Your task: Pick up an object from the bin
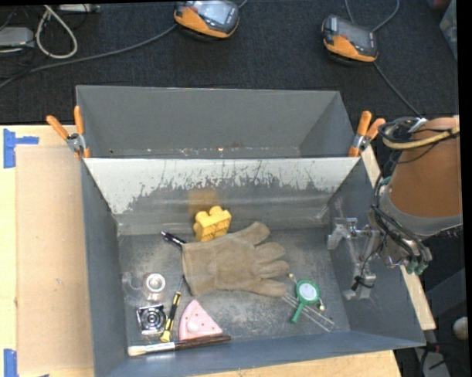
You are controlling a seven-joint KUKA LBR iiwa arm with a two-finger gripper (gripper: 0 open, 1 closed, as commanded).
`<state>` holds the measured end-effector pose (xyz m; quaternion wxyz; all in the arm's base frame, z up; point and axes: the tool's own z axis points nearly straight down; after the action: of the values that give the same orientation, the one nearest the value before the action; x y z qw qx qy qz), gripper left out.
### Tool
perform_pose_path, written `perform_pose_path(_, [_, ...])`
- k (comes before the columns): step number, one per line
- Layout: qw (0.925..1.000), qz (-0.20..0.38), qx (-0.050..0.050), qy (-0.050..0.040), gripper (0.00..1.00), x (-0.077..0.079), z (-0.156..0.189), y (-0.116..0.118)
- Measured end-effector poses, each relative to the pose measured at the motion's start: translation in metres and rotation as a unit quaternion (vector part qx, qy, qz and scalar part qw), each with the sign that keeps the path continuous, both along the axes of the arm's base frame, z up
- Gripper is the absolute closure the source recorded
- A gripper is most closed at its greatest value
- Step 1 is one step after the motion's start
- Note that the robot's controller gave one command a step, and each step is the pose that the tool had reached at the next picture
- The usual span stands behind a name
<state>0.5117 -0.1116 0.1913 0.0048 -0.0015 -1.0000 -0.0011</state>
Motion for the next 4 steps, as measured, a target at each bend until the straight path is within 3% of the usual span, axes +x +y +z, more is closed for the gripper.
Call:
perform_pose_path(1, [1.0000, 0.003, -0.001, -0.0040, 0.00, 0.002, 0.004, 0.001])
perform_pose_path(2, [0.9974, -0.071, 0.000, 0.0009, 0.00, -0.008, -0.125, 0.015])
perform_pose_path(3, [0.9963, -0.085, -0.001, -0.0082, 0.00, -0.009, -0.056, 0.014])
perform_pose_path(4, [0.9996, 0.029, 0.003, 0.0020, 0.00, 0.046, -0.093, 0.080])
